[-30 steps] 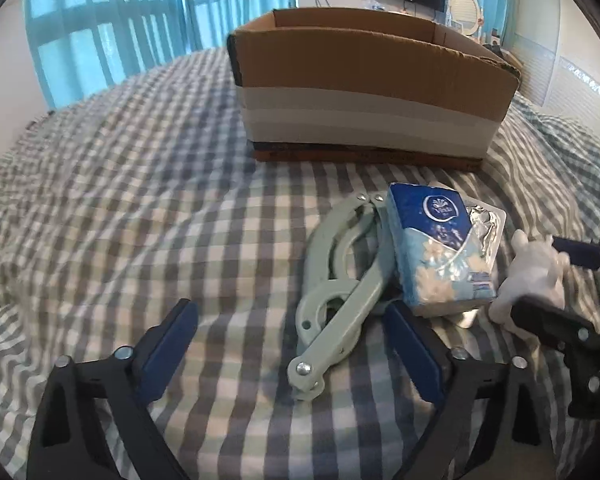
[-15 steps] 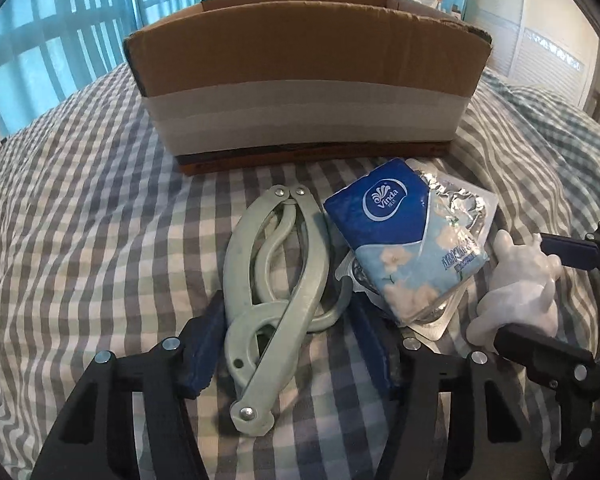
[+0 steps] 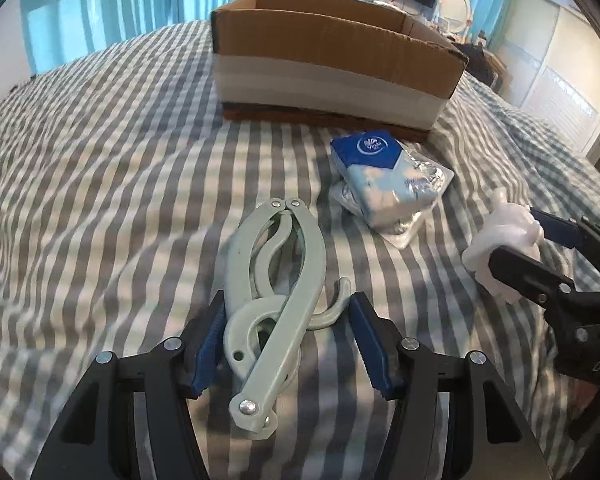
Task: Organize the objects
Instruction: 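Carry the toy and hanger into the box and open both grippers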
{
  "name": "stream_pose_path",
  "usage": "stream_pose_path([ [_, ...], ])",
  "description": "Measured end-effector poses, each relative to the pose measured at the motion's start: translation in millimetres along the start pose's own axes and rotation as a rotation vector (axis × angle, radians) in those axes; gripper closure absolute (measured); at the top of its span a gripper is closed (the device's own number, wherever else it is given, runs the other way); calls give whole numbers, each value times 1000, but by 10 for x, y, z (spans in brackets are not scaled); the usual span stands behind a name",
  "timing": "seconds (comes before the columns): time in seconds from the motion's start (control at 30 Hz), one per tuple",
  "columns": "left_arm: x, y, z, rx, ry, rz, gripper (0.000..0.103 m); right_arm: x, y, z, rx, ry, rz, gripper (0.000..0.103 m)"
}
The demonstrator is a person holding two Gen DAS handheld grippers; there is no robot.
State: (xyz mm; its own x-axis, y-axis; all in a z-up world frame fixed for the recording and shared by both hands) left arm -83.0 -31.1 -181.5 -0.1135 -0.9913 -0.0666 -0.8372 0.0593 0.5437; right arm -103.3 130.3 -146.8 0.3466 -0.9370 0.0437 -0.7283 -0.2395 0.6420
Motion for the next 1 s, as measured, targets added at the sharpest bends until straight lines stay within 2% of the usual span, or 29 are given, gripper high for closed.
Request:
stream_pose_path([
  [0.23, -42, -8, -291, -37, -8, -19, 42, 79, -56, -358, -37, 0, 3, 26],
  [0.47, -71, 13, -496, -74, -24, -49, 43, 121, 20, -686, -90, -15, -10, 26],
  [0.53, -65, 45, -597, -107, -24, -62, 43, 129, 69, -759, -107, -20, -15, 26],
  [0.77, -14, 416, -977, -255, -8, -82, 43, 141, 307, -1002, -182, -32, -35, 26],
  [1.0, -94, 901, -1155, -332, -2, -47, 43, 78, 710, -1123, -255, -17, -43, 26],
])
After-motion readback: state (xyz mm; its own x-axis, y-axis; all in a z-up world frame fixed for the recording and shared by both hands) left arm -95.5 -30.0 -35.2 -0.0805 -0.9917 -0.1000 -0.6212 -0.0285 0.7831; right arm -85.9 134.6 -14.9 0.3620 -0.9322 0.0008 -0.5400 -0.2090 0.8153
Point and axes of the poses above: each gripper's, at about its wrist camera, not at the fingertips, and z roughly the way its jaws point, x to its left, y to its top, the point moved 2 cm from there along z, roughly the way its jaws point, and after that the axes turned 4 degrees about y, right-handed, at the moved point
